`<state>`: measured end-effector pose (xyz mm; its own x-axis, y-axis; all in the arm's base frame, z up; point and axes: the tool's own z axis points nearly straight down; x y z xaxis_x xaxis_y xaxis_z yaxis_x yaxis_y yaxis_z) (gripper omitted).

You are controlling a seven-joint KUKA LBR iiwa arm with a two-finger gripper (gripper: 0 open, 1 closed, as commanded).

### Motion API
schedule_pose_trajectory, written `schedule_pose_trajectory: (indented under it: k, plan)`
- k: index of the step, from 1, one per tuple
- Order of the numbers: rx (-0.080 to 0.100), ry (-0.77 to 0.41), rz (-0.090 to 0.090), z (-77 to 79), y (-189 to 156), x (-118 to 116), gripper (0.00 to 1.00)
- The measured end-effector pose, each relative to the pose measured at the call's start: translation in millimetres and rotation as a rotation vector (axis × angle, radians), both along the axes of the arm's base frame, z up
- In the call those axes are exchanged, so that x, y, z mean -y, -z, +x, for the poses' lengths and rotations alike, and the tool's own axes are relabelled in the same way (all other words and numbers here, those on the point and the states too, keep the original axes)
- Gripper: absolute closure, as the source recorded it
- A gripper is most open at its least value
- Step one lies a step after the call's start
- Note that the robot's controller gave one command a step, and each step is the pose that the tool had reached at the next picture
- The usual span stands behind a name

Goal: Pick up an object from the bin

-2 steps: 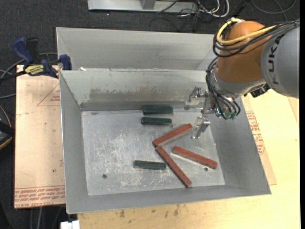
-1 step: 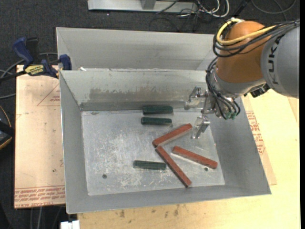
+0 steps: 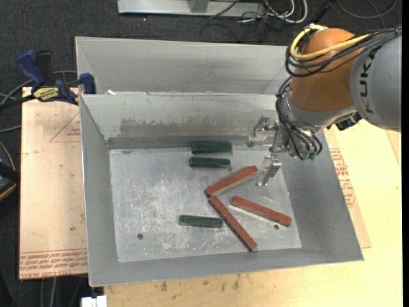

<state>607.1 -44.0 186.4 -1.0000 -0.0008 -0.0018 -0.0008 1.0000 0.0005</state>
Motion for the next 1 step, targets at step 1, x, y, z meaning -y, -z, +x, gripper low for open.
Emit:
schedule_pose_trajectory:
  k: [1]
  plan:
    - [-0.014,-0.035,0.002,-10.0,-10.0,0.3,0.0]
